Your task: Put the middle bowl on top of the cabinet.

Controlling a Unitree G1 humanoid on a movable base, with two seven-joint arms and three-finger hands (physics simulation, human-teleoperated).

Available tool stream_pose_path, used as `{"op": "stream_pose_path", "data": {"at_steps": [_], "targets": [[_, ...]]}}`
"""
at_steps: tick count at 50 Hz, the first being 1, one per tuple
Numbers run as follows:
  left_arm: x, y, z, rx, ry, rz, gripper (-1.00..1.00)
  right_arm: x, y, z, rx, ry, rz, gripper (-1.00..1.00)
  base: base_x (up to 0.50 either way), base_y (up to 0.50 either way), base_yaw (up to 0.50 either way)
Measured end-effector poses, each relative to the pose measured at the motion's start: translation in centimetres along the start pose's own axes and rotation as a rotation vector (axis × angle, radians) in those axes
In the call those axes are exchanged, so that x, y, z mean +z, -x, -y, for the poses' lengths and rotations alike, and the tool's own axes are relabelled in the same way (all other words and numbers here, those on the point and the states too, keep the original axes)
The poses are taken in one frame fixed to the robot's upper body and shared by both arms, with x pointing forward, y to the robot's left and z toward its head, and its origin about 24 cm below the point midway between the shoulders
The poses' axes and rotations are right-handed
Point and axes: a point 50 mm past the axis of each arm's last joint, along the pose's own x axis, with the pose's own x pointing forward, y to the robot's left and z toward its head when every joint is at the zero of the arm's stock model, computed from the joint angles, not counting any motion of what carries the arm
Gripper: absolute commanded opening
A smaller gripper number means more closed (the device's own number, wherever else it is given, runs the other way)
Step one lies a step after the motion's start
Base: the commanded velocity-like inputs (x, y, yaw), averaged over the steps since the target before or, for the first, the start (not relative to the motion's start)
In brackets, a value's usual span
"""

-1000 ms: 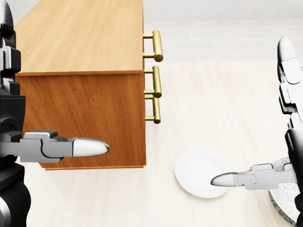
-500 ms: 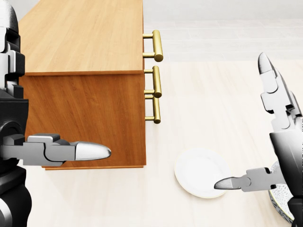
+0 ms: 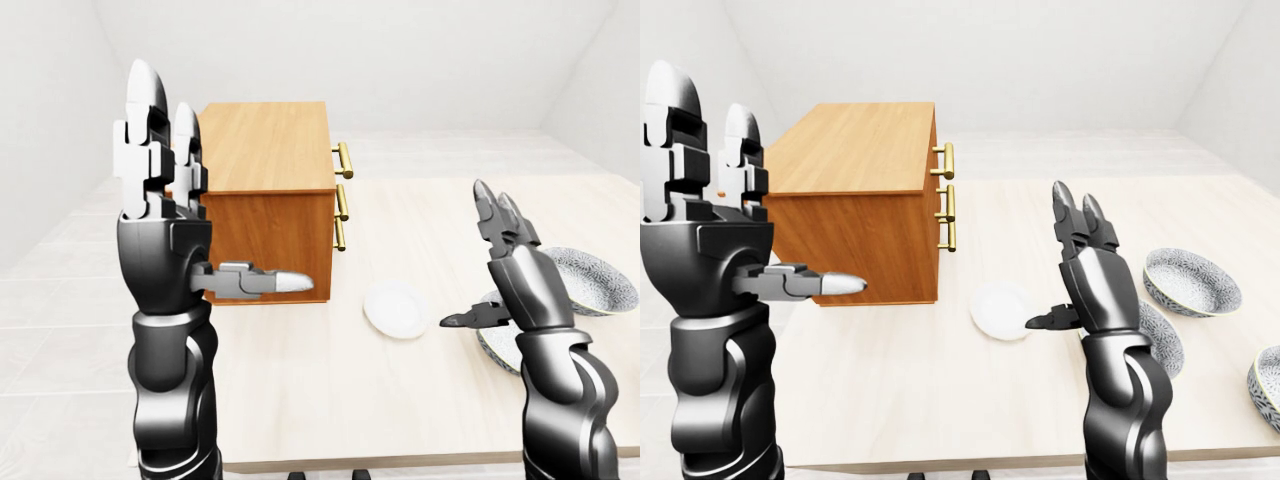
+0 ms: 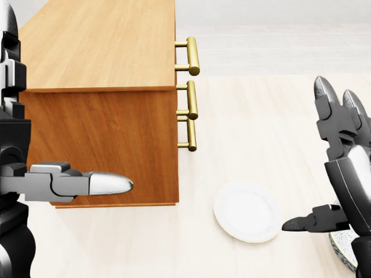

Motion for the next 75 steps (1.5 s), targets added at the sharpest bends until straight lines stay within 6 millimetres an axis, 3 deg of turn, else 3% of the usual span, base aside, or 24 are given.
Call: {"op": "stream_pose_path", "data": {"at_steps": [33,50,75], "targets": [[-0.1,0.1,0.2,0.012,0.021,-0.004,1.0,-0.6,-0.1,0.5,0.06,0.354,-0.136,1.0,0.0,0.0,0.0],[-0.1,-0.1,0.3,0.009,0.026,-0.002,1.0,-1.0,-0.4,0.7,0.065,0.458,-0.191,1.0,0.0,0.0,0.0],[-0.6,-0.2,0.4,0.019,0.058,-0.019,1.0,-2.5,-0.1,-0.6,0.14,0.557,-0.272,1.0,0.0,0.0,0.0]]}}
